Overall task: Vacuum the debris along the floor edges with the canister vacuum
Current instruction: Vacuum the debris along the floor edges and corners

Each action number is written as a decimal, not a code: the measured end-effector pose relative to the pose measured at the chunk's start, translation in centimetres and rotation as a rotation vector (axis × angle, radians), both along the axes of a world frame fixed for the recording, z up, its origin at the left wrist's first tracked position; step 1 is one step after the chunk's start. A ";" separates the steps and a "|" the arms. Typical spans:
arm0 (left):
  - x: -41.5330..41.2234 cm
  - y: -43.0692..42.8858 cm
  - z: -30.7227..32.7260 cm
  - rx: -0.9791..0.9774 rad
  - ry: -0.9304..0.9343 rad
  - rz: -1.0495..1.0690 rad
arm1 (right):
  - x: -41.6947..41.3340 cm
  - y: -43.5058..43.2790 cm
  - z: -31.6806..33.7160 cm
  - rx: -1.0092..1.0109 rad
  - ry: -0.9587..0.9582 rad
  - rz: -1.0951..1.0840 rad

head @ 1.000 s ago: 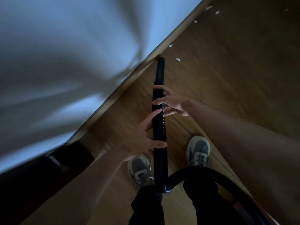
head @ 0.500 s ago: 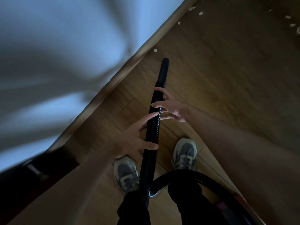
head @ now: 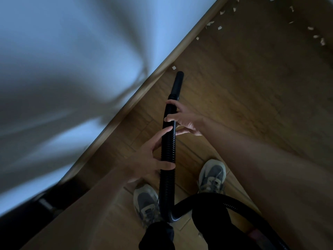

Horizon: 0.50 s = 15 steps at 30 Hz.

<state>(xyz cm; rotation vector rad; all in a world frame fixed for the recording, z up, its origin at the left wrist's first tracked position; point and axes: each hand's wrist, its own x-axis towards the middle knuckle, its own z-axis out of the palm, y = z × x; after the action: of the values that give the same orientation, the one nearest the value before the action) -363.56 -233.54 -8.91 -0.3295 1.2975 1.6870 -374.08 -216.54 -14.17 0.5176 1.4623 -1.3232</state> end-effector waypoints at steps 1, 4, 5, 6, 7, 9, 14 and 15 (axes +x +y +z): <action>0.0 -0.2 0.0 -0.001 0.003 -0.002 | -0.1 -0.2 0.2 0.005 0.001 0.000; -0.2 -0.7 -0.2 -0.029 0.045 -0.023 | -0.4 -0.7 0.6 0.014 0.011 -0.005; -0.3 -0.8 -0.2 -0.035 0.058 -0.033 | -0.4 -0.9 0.6 0.019 0.014 -0.008; -0.4 -0.9 -0.3 -0.033 0.060 -0.038 | -0.5 -1.0 0.7 0.026 0.017 -0.010; -0.4 -0.9 -0.3 -0.029 0.054 -0.042 | -0.5 -1.0 0.8 0.032 0.017 -0.010; -0.5 -0.9 -0.2 -0.018 0.051 -0.047 | -0.6 -1.0 0.9 0.040 0.016 -0.007; -0.6 -1.2 -0.3 -0.014 0.069 0.002 | -1.0 -1.8 0.9 0.043 0.038 0.011; -0.6 -1.3 -0.4 -0.007 0.051 0.021 | -1.1 -2.0 0.9 0.048 0.048 0.015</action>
<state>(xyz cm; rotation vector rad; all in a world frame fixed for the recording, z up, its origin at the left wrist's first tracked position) -364.18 -234.80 -9.27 -0.3063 1.3420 1.7184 -375.17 -218.50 -13.29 0.5082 1.5375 -1.2998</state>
